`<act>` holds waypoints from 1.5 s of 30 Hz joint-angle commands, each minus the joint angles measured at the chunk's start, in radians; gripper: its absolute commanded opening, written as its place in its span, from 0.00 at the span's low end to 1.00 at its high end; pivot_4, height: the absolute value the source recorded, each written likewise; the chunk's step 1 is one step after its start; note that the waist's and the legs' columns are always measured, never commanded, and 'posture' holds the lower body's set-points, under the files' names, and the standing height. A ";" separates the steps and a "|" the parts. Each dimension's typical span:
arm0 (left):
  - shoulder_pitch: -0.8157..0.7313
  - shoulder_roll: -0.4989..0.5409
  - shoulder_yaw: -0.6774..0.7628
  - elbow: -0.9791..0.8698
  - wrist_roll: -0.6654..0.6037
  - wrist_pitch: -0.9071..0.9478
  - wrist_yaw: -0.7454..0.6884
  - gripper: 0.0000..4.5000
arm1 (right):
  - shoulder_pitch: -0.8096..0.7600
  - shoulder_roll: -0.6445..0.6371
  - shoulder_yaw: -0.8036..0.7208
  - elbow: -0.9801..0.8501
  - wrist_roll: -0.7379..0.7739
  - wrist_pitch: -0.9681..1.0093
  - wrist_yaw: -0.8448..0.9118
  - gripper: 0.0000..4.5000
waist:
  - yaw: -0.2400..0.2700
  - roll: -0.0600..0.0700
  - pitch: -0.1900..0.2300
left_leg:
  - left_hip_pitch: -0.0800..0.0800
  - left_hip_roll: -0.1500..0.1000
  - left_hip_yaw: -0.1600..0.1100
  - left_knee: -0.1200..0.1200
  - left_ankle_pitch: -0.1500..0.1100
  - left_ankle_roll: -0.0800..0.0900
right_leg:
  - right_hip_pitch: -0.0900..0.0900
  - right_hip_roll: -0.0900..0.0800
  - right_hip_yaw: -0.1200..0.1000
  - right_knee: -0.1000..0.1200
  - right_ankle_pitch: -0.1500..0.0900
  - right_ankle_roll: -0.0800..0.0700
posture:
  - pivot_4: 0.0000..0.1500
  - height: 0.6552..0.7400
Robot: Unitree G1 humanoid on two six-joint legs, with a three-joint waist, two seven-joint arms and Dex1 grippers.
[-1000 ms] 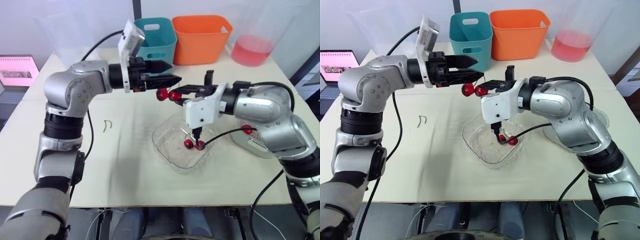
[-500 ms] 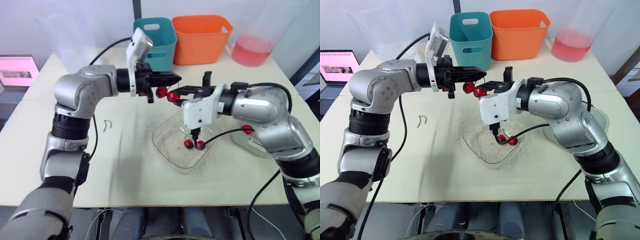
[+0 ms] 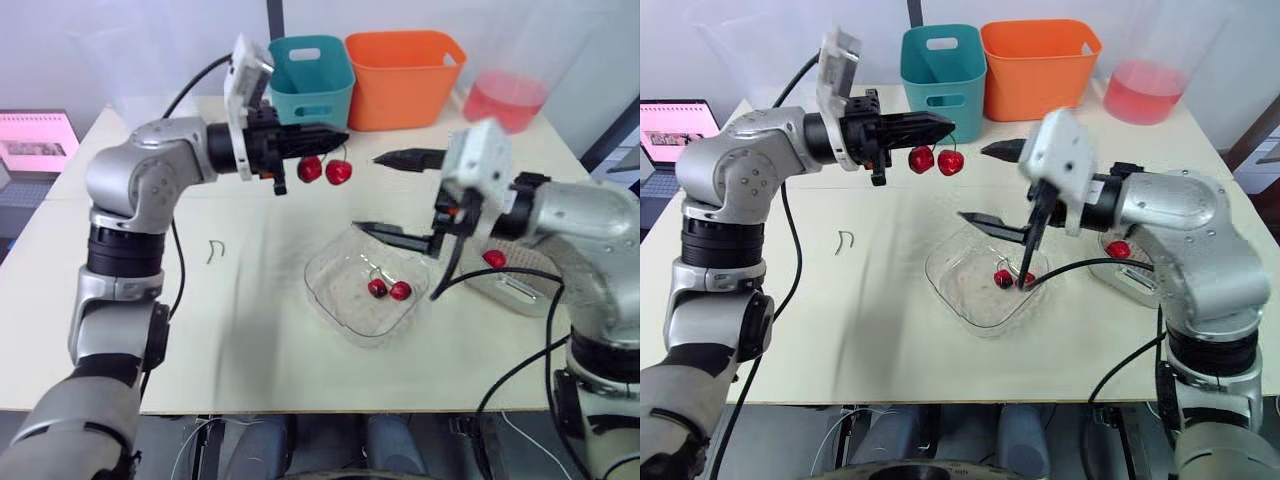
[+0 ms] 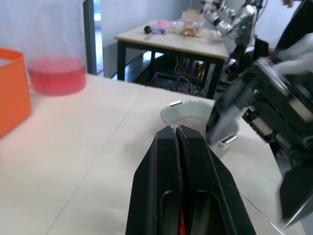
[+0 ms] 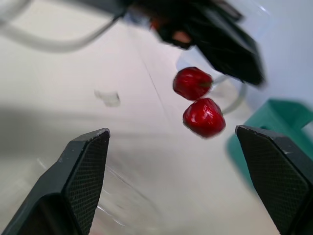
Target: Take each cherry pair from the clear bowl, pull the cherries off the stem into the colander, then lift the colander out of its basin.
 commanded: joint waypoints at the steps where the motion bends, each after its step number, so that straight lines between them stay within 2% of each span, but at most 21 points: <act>1: -0.011 -0.001 0.054 -0.030 -0.059 0.000 -0.026 0.00 | -0.049 0.083 -0.155 0.049 0.199 0.258 -0.120 0.98 | 0.000 0.000 0.000 | 0.000 0.000 0.000 0.000 0.000 0.000 | 0.000 0.000 0.000 0.000 0.000 0.000 | 1.00 1.00; 6: -0.007 -0.007 0.055 -0.052 -0.098 0.018 -0.041 0.00 | -0.109 0.241 -0.265 0.124 0.372 0.500 -0.255 0.98 | -0.002 0.000 0.000 | 0.000 0.000 0.000 0.000 0.000 0.000 | -0.001 0.000 0.000 0.001 0.000 0.000 | 1.00 1.00; 12: 0.011 -0.012 0.048 -0.081 -0.110 0.029 -0.040 0.00 | -0.171 0.356 -0.307 0.171 0.460 0.578 -0.375 0.98 | -0.004 0.001 0.000 | 0.000 0.000 0.000 0.000 0.000 0.000 | -0.002 0.000 0.001 0.003 0.000 0.000 | 1.00 1.00; 26: 0.040 -0.022 0.049 -0.124 -0.136 0.043 -0.012 0.00 | -0.169 0.374 -0.264 0.219 0.567 0.534 -0.483 0.98 | -0.008 0.001 -0.001 | 0.000 0.000 0.001 -0.001 0.000 0.000 | -0.002 0.000 0.001 0.003 0.000 0.000 | 1.00 1.00; 27: 0.040 -0.022 0.050 -0.126 -0.138 0.044 -0.010 0.00 | -0.169 0.371 -0.261 0.222 0.574 0.528 -0.487 0.87 | -0.008 0.001 -0.001 | 0.000 0.000 0.001 -0.001 0.000 0.000 | -0.002 0.000 0.001 0.003 0.000 0.000 | 1.00 1.00; 28: 0.041 -0.021 0.049 -0.127 -0.138 0.044 -0.009 0.00 | -0.168 0.369 -0.258 0.225 0.580 0.523 -0.492 0.81 | -0.008 0.001 -0.001 | 0.000 0.000 0.001 -0.001 0.000 0.000 | -0.002 0.000 0.001 0.003 0.000 0.000 | 1.00 1.00; 32: 0.047 -0.018 0.052 -0.133 -0.139 0.043 -0.007 0.00 | -0.162 0.356 -0.248 0.234 0.611 0.505 -0.507 0.39 | -0.007 0.001 -0.001 | 0.000 0.000 0.001 -0.001 0.000 0.000 | -0.002 0.000 0.001 0.003 0.000 0.000 | 1.00 1.00; 45: 0.016 -0.032 0.078 -0.099 -0.139 0.015 0.023 0.00 | -0.095 0.275 -0.187 0.227 0.691 0.457 -0.527 0.39 | -0.006 0.001 0.000 | 0.000 0.000 0.001 -0.001 0.000 0.000 | -0.002 0.000 0.001 0.003 0.000 0.000 | 1.00 1.00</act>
